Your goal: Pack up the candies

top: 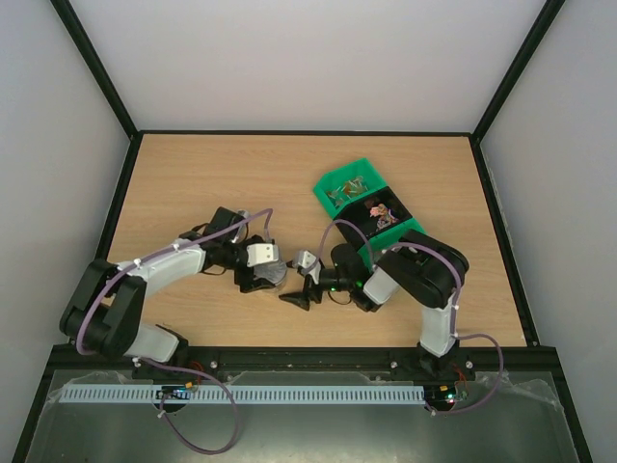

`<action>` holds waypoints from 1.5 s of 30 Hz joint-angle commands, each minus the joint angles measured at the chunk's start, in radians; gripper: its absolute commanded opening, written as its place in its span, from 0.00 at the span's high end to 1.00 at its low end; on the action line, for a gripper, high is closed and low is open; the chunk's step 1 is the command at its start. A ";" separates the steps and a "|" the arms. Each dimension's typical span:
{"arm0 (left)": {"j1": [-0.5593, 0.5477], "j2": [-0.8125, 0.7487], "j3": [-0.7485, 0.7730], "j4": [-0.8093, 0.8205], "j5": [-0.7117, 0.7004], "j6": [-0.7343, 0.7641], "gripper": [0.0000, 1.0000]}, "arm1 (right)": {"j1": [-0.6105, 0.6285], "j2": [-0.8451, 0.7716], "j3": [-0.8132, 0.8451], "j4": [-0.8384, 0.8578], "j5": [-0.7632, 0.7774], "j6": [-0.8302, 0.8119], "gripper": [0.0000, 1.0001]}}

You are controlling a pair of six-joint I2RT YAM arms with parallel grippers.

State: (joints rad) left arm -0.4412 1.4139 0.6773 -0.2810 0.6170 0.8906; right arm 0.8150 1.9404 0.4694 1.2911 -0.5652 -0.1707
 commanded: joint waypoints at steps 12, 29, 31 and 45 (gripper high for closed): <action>0.038 0.181 0.133 0.080 -0.044 -0.079 0.13 | -0.068 -0.226 -0.059 -0.173 0.005 -0.030 0.01; 0.050 0.182 0.330 0.014 -0.042 -0.239 0.01 | -0.108 -0.434 0.079 -0.486 0.014 0.036 0.01; 0.052 0.159 0.354 -0.027 -0.038 -0.240 0.01 | -0.106 -0.459 0.138 -0.608 -0.017 0.004 0.01; 0.138 0.038 0.499 -0.080 0.006 -0.470 0.01 | -0.240 -0.612 0.377 -0.946 0.013 0.029 0.01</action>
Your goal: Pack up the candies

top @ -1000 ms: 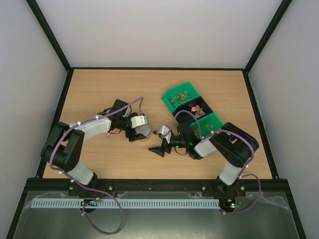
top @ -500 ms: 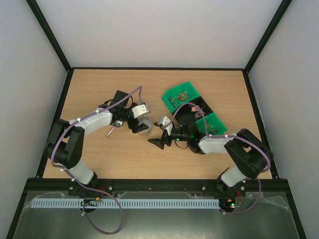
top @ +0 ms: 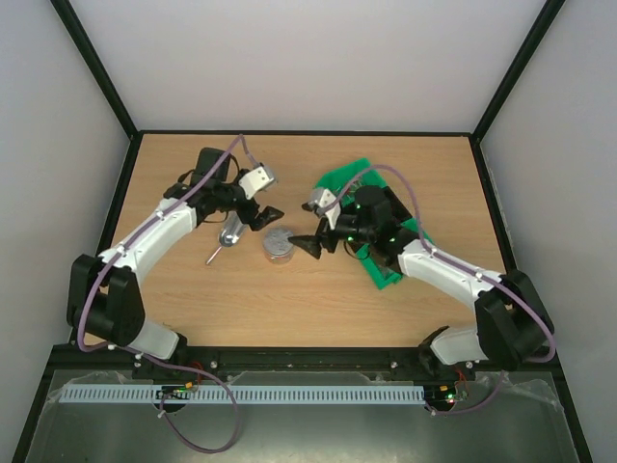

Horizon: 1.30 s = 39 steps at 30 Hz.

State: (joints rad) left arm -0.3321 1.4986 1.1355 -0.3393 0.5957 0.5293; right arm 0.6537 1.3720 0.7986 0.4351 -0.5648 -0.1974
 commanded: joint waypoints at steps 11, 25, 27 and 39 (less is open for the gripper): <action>0.248 -0.124 0.043 0.013 -0.065 -0.253 0.01 | -0.501 -0.130 0.008 0.043 -0.042 0.361 0.01; 0.588 -0.186 -0.142 0.157 -0.058 -0.417 0.01 | -0.970 -0.112 -0.110 0.065 -0.181 0.440 0.01; 0.598 -0.192 -0.175 0.174 -0.085 -0.424 0.01 | -0.997 -0.107 -0.128 0.068 -0.174 0.427 0.01; 0.606 -0.250 -0.291 0.238 -0.129 -0.451 0.01 | -1.016 -0.090 -0.183 0.109 -0.119 0.434 0.01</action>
